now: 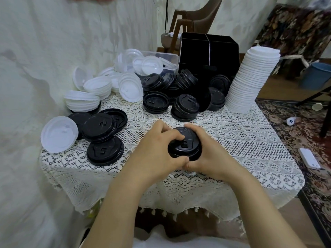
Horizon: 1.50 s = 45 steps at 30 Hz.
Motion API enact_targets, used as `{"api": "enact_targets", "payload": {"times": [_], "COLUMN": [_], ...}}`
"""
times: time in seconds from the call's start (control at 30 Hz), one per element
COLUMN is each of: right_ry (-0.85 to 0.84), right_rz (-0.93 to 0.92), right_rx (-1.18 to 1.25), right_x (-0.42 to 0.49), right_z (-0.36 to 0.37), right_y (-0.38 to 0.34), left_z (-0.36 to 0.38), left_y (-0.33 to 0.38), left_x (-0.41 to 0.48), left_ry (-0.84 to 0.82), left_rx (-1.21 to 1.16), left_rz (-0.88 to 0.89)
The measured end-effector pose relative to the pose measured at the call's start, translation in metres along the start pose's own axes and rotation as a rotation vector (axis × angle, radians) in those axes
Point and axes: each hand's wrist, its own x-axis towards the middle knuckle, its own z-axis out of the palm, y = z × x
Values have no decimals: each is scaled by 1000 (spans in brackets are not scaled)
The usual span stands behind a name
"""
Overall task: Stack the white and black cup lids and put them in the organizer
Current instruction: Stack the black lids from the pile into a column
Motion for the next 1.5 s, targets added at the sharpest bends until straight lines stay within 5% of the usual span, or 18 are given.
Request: {"api": "enact_targets", "payload": {"times": [0.3,0.6,0.87,1.3,1.5], "right_ry": [-104,-157,-10,4,-31], "right_rz": [-105,-65,-127,-134,-129], "right_rx": [177,-37,-62,-81,-112], "right_x": [-9,-4,9,52,54], "right_z": [-4,-6,-5,7,7], "right_y": [-7,-5,-8,-10,-6], "left_z": [1,3,5,14,14], "left_y": [-6,-22,-25,-44,-39], "left_x": [4,6,16,37,40], "left_ry": [-18,-153,-88,18,68], "left_rx": [-21,-75,-108,-164,-399], "left_rz": [21,4,62,-3,-63]}}
